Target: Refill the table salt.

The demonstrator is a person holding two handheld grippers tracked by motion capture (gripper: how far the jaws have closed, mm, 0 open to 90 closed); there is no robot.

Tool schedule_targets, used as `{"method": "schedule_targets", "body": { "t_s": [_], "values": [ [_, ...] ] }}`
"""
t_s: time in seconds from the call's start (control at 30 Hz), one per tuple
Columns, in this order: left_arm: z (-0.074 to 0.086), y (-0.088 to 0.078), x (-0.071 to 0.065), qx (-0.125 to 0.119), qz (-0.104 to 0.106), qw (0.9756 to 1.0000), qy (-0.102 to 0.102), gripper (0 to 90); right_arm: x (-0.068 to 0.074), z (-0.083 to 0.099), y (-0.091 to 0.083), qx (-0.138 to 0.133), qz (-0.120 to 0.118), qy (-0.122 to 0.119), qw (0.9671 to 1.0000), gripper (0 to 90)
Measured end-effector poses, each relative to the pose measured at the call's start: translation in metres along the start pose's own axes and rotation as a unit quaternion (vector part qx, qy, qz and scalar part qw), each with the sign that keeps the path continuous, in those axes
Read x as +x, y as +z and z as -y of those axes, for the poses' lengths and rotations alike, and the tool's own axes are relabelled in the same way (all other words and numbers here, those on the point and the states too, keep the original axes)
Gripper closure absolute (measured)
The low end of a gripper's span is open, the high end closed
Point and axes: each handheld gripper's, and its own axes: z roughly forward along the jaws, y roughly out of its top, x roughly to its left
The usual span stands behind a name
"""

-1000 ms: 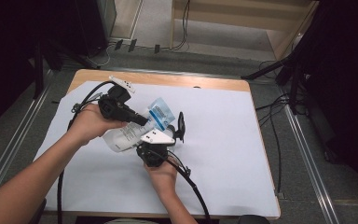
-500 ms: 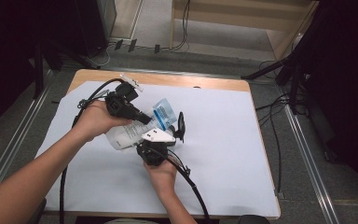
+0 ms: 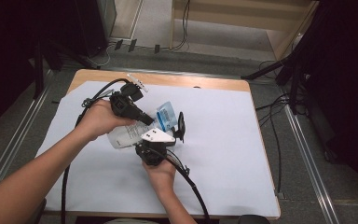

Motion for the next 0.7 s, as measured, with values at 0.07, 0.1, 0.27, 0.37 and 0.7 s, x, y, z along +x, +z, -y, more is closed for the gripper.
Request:
{"method": "schedule_targets", "body": {
  "t_s": [0.07, 0.1, 0.27, 0.37, 0.7],
  "values": [
    [-0.002, 0.001, 0.000, 0.001, 0.000, 1.0000, -0.002, 90.0, 0.000, 0.000, 0.000, -0.001, 0.000, 0.001, 1.0000, 90.0],
    [-0.002, 0.002, -0.001, 0.002, 0.002, 1.0000, -0.003, 90.0, 0.000, 0.000, 0.000, -0.002, 0.000, 0.002, 1.0000, 90.0],
    [-0.006, 0.003, -0.001, 0.003, 0.000, 1.0000, -0.009, 90.0, -0.001, -0.001, 0.000, -0.008, -0.003, 0.010, 0.9999, 90.0],
    [-0.008, 0.004, -0.002, 0.003, -0.003, 0.9999, -0.009, 90.0, -0.002, -0.001, 0.000, -0.010, -0.002, 0.013, 0.9999, 90.0],
    [-0.013, 0.006, -0.004, 0.006, 0.001, 0.9999, -0.015, 90.0, -0.002, 0.000, 0.002, -0.012, -0.002, 0.009, 0.9999, 90.0]
  ]
}}
